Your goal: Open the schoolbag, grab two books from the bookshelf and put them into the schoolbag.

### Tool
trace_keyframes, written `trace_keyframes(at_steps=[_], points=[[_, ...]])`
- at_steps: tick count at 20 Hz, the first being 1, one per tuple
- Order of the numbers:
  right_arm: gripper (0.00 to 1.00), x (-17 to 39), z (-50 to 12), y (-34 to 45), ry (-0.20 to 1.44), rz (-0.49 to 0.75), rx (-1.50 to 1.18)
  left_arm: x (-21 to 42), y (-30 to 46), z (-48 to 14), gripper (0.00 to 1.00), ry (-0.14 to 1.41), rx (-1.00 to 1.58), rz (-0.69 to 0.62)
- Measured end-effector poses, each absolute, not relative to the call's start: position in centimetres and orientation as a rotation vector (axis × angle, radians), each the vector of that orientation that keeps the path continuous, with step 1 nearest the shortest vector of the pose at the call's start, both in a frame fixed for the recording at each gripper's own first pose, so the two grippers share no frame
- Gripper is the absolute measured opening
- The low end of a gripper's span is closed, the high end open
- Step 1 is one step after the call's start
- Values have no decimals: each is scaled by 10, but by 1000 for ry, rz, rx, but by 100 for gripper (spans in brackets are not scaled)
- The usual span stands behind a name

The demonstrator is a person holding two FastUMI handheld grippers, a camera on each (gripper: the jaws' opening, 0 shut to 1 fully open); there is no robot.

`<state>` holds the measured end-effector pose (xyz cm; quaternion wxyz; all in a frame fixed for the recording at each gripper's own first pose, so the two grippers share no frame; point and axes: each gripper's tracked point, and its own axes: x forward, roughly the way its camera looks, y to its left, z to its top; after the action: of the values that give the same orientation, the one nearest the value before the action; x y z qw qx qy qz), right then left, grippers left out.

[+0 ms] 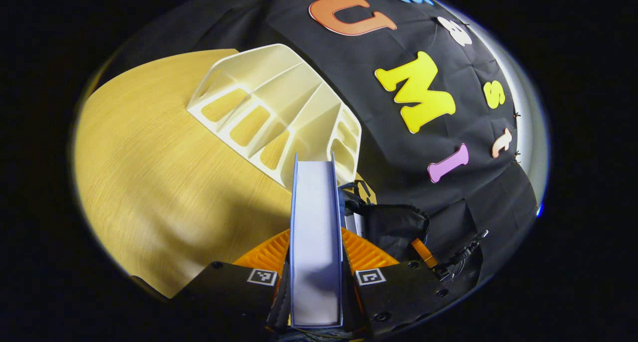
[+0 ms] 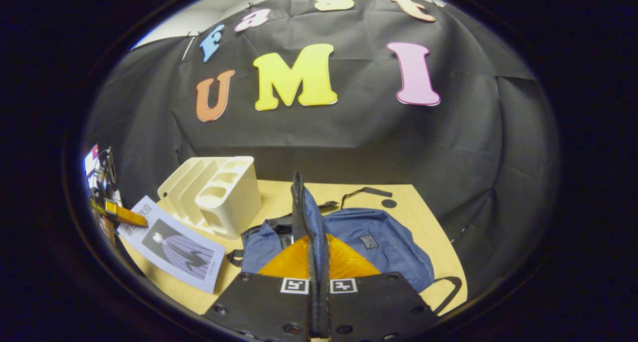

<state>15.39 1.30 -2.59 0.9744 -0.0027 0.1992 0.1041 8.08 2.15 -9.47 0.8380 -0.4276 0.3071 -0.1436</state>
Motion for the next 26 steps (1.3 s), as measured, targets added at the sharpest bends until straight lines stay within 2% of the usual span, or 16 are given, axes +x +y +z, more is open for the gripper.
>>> trace_keyframes(at_steps=[7, 9, 15, 20, 26], points=[[1, 163, -15, 2, 402, 202, 23, 112, -45, -66, 43, 576, -1071, -459], [1, 164, -7, 4, 385, 211, 19, 130, -66, -68, 43, 564, -1083, -465], [1, 162, 10, 9, 346, 239, 12, 164, -134, -79, 43, 628, -1095, -533], [1, 163, 16, 13, 335, 253, -4, 186, -153, -91, 43, 630, -1070, -496], [1, 156, 13, 21, 324, 270, -29, 190, -161, -111, 43, 551, -939, -407]])
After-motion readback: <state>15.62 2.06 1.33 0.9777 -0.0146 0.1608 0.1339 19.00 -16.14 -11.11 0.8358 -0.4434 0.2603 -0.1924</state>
